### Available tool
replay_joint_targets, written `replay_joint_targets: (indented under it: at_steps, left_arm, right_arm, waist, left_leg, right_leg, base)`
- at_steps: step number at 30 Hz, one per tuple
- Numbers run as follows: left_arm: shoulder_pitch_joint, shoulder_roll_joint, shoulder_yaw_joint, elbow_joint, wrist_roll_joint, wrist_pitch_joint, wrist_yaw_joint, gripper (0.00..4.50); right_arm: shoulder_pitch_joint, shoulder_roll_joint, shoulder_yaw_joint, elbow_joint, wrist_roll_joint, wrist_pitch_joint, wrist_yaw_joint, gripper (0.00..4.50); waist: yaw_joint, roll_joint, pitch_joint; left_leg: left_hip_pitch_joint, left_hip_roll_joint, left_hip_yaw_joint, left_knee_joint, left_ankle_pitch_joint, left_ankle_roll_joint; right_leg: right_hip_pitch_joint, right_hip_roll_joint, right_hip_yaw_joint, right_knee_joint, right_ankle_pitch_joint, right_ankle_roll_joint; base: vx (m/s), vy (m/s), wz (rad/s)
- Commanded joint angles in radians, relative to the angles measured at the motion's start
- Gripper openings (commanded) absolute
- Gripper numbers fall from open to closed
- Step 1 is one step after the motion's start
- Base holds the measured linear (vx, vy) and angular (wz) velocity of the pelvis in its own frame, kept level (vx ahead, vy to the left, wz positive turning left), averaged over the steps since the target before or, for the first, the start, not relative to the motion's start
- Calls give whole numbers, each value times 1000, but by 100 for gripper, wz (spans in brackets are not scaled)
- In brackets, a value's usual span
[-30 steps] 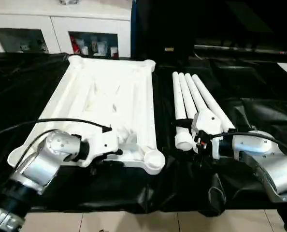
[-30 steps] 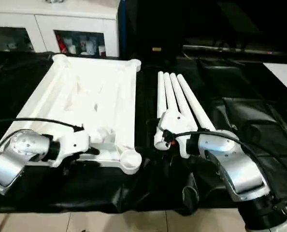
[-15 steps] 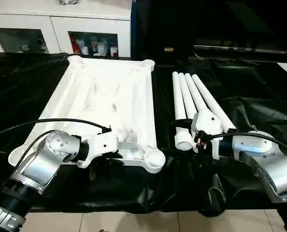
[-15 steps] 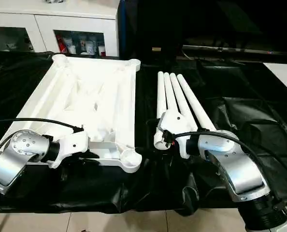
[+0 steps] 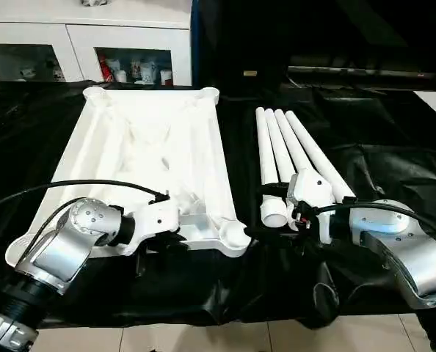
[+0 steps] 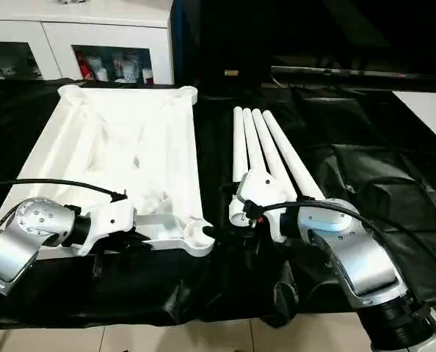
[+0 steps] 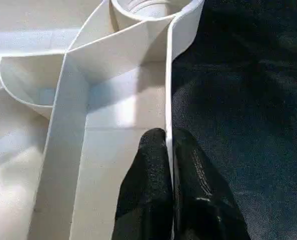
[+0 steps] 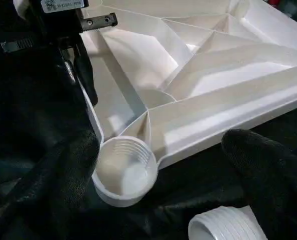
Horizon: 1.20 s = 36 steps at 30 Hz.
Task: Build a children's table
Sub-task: Move table base, then pick table leg
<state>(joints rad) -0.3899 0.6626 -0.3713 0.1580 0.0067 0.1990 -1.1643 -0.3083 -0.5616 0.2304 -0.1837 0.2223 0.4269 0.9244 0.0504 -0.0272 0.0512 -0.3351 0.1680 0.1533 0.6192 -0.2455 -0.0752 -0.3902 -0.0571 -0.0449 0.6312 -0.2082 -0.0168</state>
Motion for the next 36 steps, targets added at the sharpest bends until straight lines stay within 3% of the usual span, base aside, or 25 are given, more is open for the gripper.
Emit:
replay_joint_targets:
  at_steps: [1,9,14,17,19,21,27,30,32,33,35,36]
  left_arm:
    - [-6,30,71,20,16,-32,53,4]
    - [-42,75,111,132,38,-148,101,4]
    - [-37,101,128,137,33,-156,95,4]
    - [-22,111,132,140,29,-182,91,4]
    - [-5,99,155,111,-15,-172,74,30]
    - [-3,90,167,98,-41,-158,66,59]
    - [18,78,197,14,-122,-116,32,108]
    - [48,115,224,-57,-147,-79,22,139]
    - [60,129,257,-83,-156,-75,35,142]
    - [65,133,275,-98,-167,-57,44,159]
    - [75,139,307,-131,-179,-23,68,173]
    - [78,139,321,-152,-188,6,81,180]
  right_arm:
    - [4,0,5,-13,-9,-7,-4,450]
    - [-2,8,11,-4,-12,-13,-8,450]
    - [-5,10,12,4,-15,-21,-12,450]
    - [-6,11,9,7,-17,-24,-14,450]
    - [-6,13,9,9,-16,-25,-16,450]
    - [-6,14,10,8,-15,-24,-15,450]
    - [-8,17,11,5,-7,-14,-13,450]
    - [-25,34,-1,9,-6,45,-57,450]
    - [-56,55,-3,28,-54,107,-143,450]
    - [-82,76,-9,51,-78,163,-200,450]
    - [-166,121,-19,119,-96,411,-293,450]
    - [-204,168,-58,170,-86,469,-353,450]
  waist:
    - [8,10,-49]
    - [5,10,-52]
    - [7,12,-63]
    - [15,12,-63]
    - [18,2,-61]
    - [21,8,-60]
    - [28,0,-55]
    - [34,-4,-54]
    - [31,-1,-51]
    - [28,1,-52]
    - [19,-1,-47]
    - [20,-1,-45]
  left_leg:
    - [-10,59,-16,-89,-82,29]
    - [-10,58,-17,-87,-72,27]
    - [-11,55,-14,-76,32,52]
    - [-12,55,-12,-74,53,72]
    - [-12,58,-9,-76,35,73]
    - [-12,59,-10,-77,25,67]
    - [-8,61,-8,-81,-7,41]
    - [-10,59,-7,-81,-10,35]
    - [-8,57,-7,-82,-17,20]
    - [-11,56,-8,-83,-16,13]
    - [-7,46,-8,-86,-51,-20]
    - [-6,47,-8,-86,-82,-37]
  right_leg:
    - [52,-88,56,-67,-93,-249]
    - [52,-87,56,-64,-73,-240]
    - [51,-83,54,-45,104,-274]
    - [49,-84,52,-41,149,-288]
    - [50,-85,52,-43,124,-289]
    - [49,-86,52,-43,103,-288]
    - [48,-87,52,-46,54,-283]
    - [48,-87,55,-48,20,-260]
    - [43,-83,55,-51,-12,-247]
    - [45,-82,54,-49,-18,-246]
    - [44,-73,54,-55,-98,-242]
    - [41,-80,58,-61,-162,-228]
  base:
    - [0,0,0]
    - [0,0,0]
    - [0,0,0]
    - [0,0,0]
    - [0,0,0]
    - [0,0,0]
    - [0,0,0]
    - [0,0,0]
    - [0,0,0]
    - [0,0,0]
    - [0,0,0]
    - [0,0,0]
